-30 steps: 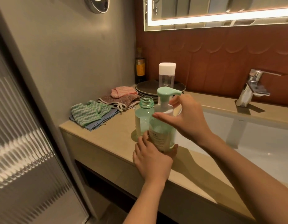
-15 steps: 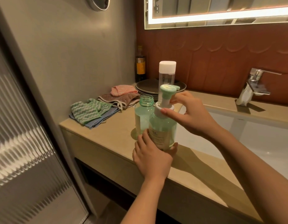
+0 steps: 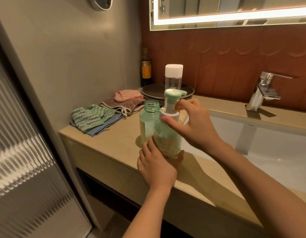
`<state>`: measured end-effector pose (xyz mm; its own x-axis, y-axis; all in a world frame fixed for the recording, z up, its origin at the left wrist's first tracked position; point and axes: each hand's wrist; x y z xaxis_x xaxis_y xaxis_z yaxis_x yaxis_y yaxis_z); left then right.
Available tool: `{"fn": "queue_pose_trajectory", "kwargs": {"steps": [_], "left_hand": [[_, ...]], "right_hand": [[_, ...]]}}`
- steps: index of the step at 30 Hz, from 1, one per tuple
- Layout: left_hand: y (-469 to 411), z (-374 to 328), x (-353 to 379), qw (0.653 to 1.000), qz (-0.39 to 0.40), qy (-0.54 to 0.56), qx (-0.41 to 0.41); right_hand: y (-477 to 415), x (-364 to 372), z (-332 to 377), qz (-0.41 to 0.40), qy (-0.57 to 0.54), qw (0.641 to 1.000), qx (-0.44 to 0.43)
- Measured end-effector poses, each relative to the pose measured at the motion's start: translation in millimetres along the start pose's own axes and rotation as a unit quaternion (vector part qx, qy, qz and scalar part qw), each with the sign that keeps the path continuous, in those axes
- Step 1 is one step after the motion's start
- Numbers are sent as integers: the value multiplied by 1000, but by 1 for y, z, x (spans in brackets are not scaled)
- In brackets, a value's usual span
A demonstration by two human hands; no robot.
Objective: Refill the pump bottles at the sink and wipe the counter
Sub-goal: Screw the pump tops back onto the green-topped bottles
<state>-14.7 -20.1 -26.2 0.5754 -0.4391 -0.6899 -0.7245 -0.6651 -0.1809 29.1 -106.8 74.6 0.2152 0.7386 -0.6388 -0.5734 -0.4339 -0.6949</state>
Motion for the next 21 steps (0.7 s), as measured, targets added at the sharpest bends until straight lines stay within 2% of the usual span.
{"fn": "queue_pose_trajectory", "kwargs": {"steps": [6,10,21], "left_hand": [[-2,1,-2,998,39,-38,-10],[-1,-1,-1,1000,19,-12,-15],[-5,2,6,998,20,-55,-22]], "right_hand": [[1,9,-1,9,-91,996,20],[5,13,-3,-16,-130,991,34],[-2,34,2,-123,-20,989,78]]}}
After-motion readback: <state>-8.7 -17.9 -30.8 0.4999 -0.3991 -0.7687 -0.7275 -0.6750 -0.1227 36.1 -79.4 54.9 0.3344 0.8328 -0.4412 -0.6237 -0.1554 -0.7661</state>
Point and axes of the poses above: each hand's wrist, its own y-axis away from the middle knuckle, its own x-axis out of the palm, z = x × y, and after that the axes turned 15 degrees about -x, right-handed
